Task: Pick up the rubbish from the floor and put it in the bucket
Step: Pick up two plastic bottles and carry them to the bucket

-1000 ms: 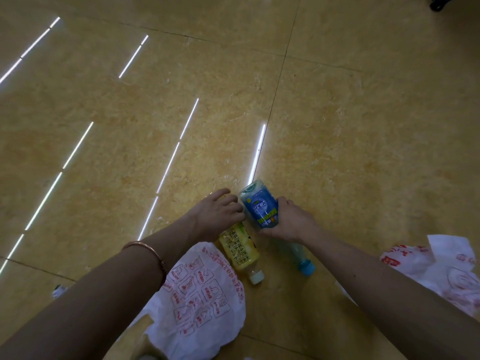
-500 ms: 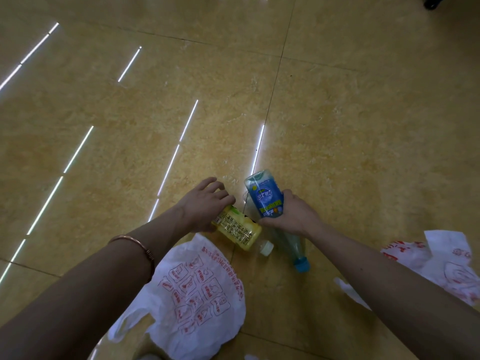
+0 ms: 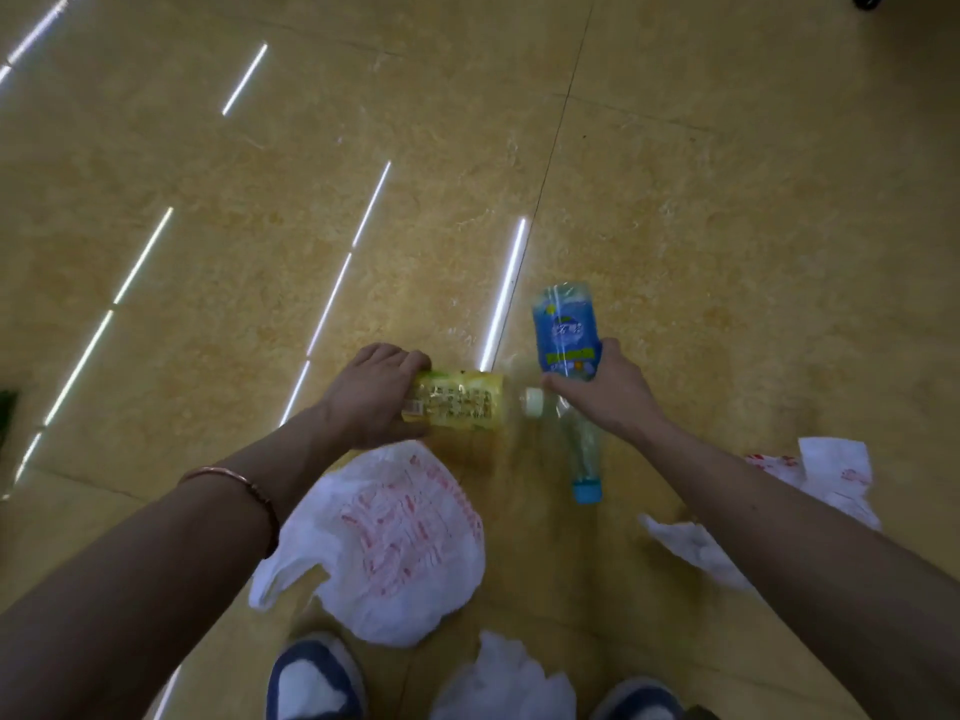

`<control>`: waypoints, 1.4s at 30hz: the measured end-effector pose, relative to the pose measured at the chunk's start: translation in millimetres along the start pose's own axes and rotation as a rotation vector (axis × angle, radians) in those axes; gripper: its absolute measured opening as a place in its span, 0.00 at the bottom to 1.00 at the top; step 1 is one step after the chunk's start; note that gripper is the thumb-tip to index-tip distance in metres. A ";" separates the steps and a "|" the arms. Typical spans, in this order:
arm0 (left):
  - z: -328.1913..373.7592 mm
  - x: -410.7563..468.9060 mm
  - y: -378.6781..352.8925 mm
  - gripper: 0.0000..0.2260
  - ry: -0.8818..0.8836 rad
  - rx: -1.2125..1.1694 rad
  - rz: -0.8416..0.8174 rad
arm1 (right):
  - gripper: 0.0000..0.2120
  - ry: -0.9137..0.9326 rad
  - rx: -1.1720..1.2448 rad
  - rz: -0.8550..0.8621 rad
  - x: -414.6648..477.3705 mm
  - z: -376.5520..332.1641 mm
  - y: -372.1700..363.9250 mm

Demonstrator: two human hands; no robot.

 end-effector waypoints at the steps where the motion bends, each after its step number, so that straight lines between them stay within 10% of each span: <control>1: 6.9 -13.2 7.1 0.33 0.040 -0.080 0.017 | 0.33 -0.017 0.040 0.006 -13.6 -2.3 10.8; 18: 217.8 -167.5 337.2 0.32 0.374 -0.908 0.145 | 0.28 0.021 0.312 0.049 -244.3 -197.8 313.4; 31: 307.7 -249.7 634.2 0.24 0.116 -1.125 0.397 | 0.26 0.290 0.280 0.304 -372.2 -395.1 536.0; 42: 323.9 -338.7 700.3 0.30 0.001 -1.128 0.488 | 0.17 0.526 0.399 0.370 -453.0 -471.2 570.9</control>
Point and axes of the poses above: each hand's wrist, its own x-axis towards the middle knuckle, its own y-axis out of the back of the hand, z = x × y, the point moved 1 cm from there along x, towards the middle knuckle, and after that the axes turned 12 degrees about -x, right-handed, at the moved point
